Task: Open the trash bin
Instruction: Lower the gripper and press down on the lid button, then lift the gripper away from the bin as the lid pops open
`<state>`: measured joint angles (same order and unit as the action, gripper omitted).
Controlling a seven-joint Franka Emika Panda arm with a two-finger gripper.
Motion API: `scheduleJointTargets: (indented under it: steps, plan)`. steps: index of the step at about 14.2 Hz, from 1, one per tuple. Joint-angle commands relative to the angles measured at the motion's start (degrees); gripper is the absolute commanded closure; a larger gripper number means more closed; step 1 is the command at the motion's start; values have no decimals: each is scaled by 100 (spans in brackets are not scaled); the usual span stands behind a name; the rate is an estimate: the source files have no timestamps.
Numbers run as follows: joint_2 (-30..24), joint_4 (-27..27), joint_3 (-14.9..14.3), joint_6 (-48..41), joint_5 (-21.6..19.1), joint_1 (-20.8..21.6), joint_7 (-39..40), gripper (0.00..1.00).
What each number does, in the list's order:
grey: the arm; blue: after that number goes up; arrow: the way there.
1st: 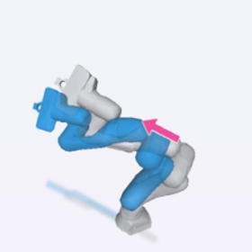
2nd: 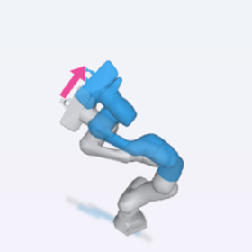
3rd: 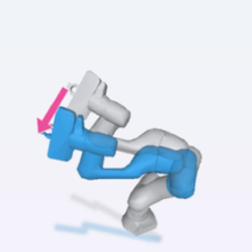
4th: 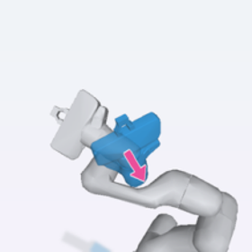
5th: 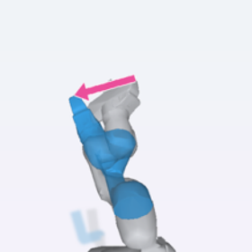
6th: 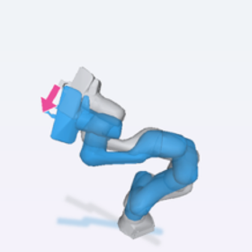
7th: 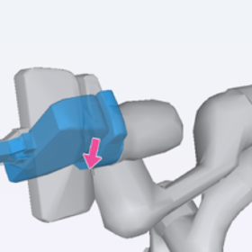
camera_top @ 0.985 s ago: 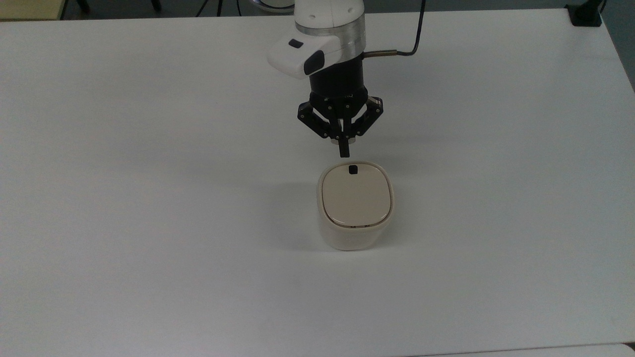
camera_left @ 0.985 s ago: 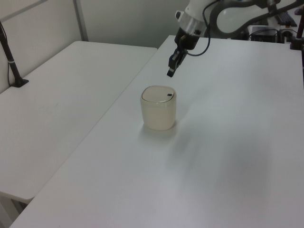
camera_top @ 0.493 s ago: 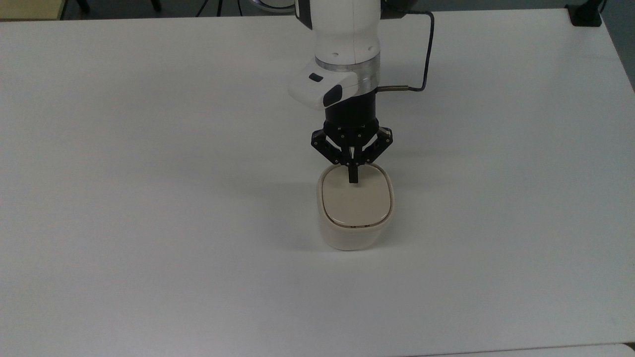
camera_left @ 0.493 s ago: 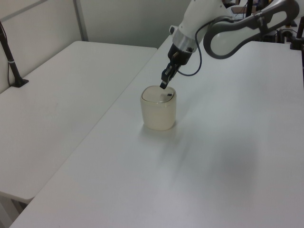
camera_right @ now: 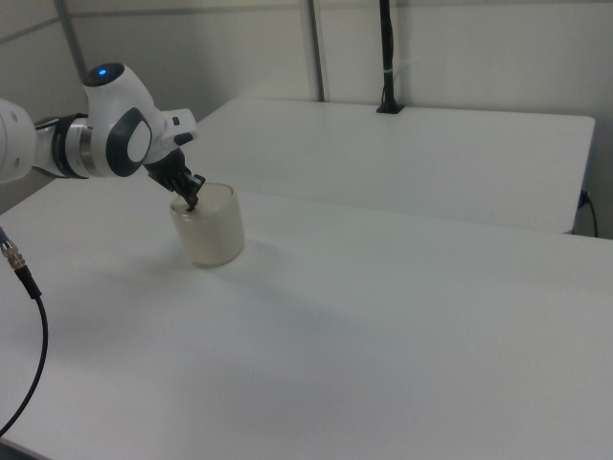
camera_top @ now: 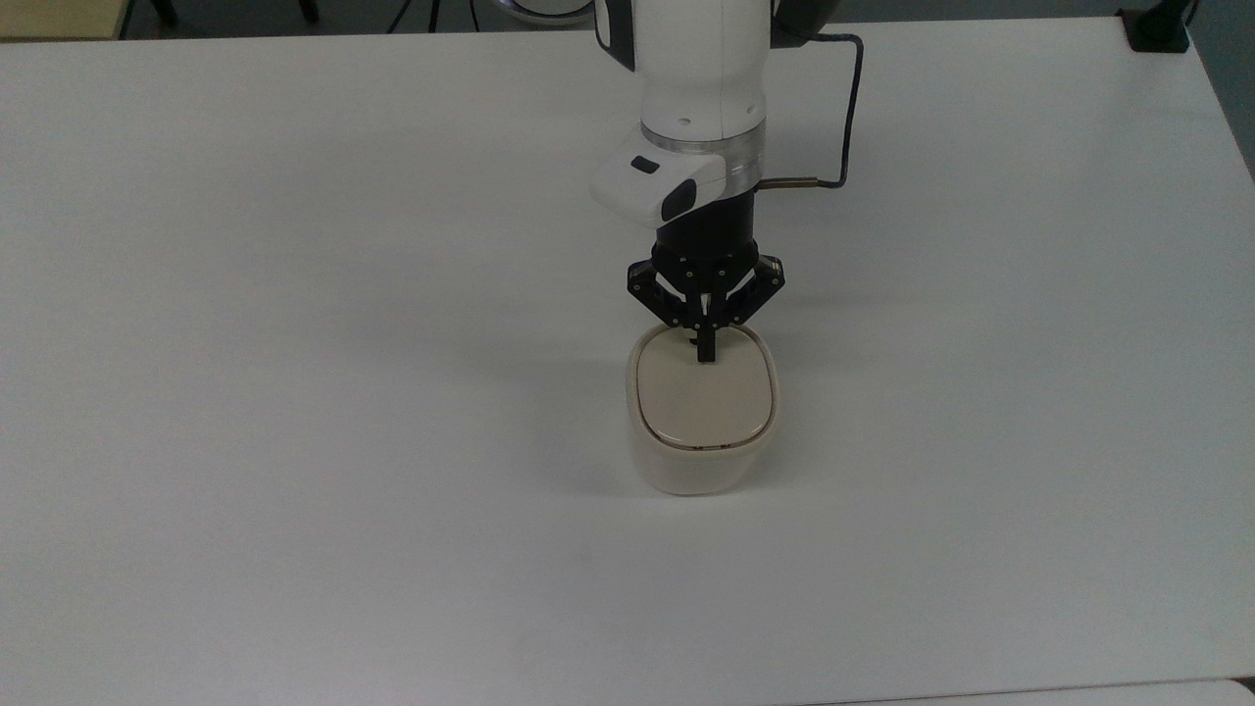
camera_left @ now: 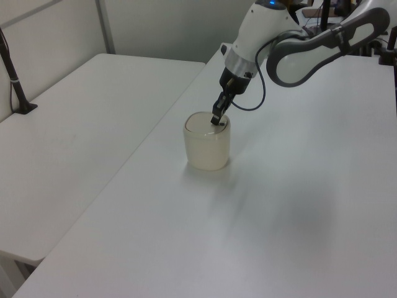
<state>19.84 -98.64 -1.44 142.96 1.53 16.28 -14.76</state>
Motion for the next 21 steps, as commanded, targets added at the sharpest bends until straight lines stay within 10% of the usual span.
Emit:
scheduleJointTargets:
  steps: [1, 11, 21]
  plan:
    - [11, -279, -23, 171, 163, 130, -167, 100]
    - [-963, 29, -6, -548, 190, -55, -906, 100]
    - [-2783, 29, -6, -4194, -82, -889, -205, 100]
